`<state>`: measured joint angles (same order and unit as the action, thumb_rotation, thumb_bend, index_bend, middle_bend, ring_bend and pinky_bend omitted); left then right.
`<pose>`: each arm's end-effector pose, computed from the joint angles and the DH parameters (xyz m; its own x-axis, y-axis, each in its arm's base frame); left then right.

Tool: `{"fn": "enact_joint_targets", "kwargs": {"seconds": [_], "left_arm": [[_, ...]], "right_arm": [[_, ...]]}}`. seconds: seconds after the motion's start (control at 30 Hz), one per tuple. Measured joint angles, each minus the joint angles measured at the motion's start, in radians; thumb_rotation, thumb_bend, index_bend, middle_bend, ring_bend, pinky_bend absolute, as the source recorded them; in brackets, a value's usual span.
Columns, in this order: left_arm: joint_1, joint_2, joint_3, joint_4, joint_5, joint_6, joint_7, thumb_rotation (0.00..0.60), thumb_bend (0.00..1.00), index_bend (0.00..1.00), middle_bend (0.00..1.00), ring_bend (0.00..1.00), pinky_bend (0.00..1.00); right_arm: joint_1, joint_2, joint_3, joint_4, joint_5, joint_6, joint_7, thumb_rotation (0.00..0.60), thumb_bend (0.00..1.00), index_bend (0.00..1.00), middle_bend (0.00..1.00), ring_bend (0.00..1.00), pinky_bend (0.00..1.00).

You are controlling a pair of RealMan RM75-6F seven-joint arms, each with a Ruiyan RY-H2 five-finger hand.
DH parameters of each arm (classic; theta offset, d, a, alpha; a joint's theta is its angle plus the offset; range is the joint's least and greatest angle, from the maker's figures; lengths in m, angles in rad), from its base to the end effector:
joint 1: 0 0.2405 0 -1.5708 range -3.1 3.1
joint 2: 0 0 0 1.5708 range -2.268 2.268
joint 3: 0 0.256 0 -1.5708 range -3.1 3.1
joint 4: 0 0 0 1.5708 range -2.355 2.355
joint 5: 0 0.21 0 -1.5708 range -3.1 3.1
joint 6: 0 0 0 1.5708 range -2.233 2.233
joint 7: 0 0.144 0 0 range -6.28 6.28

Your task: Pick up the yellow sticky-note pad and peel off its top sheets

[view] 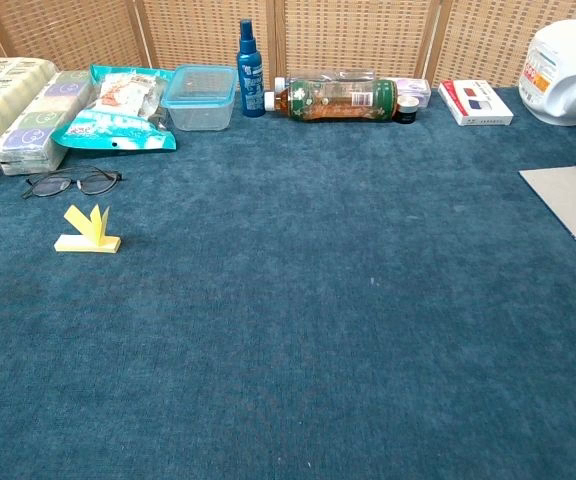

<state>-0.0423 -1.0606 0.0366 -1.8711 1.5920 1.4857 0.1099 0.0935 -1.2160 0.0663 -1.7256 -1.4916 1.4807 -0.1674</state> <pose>-0.2632 0.1469 0.1431 0.3183 0.1045 0.9422 0.9476 -0.0636 -0.3130 -0.2760 -0.1839 0.1225 0.3544 -0.0024 0.9351 -0.9349 -0.0237 0.3542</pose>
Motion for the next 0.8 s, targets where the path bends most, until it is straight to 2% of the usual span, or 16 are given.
{"fn": "enact_joint_targets", "kwargs": {"seconds": [0.3, 0.63, 0.73, 0.8], "left_arm": [[-0.016, 0.025, -0.016, -0.010, 0.010, 0.000, -0.008, 0.571, 0.20, 0.14, 0.18, 0.15, 0.27], [-0.093, 0.056, -0.059, -0.011, -0.022, -0.092, -0.009, 0.586, 0.20, 0.15, 0.18, 0.16, 0.28], [-0.124, 0.061, -0.072, -0.003, -0.041, -0.137, -0.005, 0.600, 0.20, 0.17, 0.23, 0.22, 0.36], [-0.150, 0.060, -0.084, 0.013, -0.060, -0.172, 0.006, 0.600, 0.20, 0.20, 0.36, 0.35, 0.51]], "right_arm": [[-0.006, -0.001, -0.004, 0.001, -0.018, 0.016, 0.020, 0.408, 0.28, 0.00, 0.02, 0.00, 0.00], [-0.015, -0.003, -0.007, 0.006, -0.012, 0.020, 0.030, 0.406, 0.28, 0.00, 0.02, 0.00, 0.00], [-0.012, -0.008, -0.006, 0.009, -0.008, 0.013, 0.032, 0.407, 0.28, 0.00, 0.02, 0.00, 0.00], [-0.010, -0.012, -0.005, 0.011, -0.005, 0.008, 0.033, 0.407, 0.28, 0.00, 0.02, 0.00, 0.00]]}}
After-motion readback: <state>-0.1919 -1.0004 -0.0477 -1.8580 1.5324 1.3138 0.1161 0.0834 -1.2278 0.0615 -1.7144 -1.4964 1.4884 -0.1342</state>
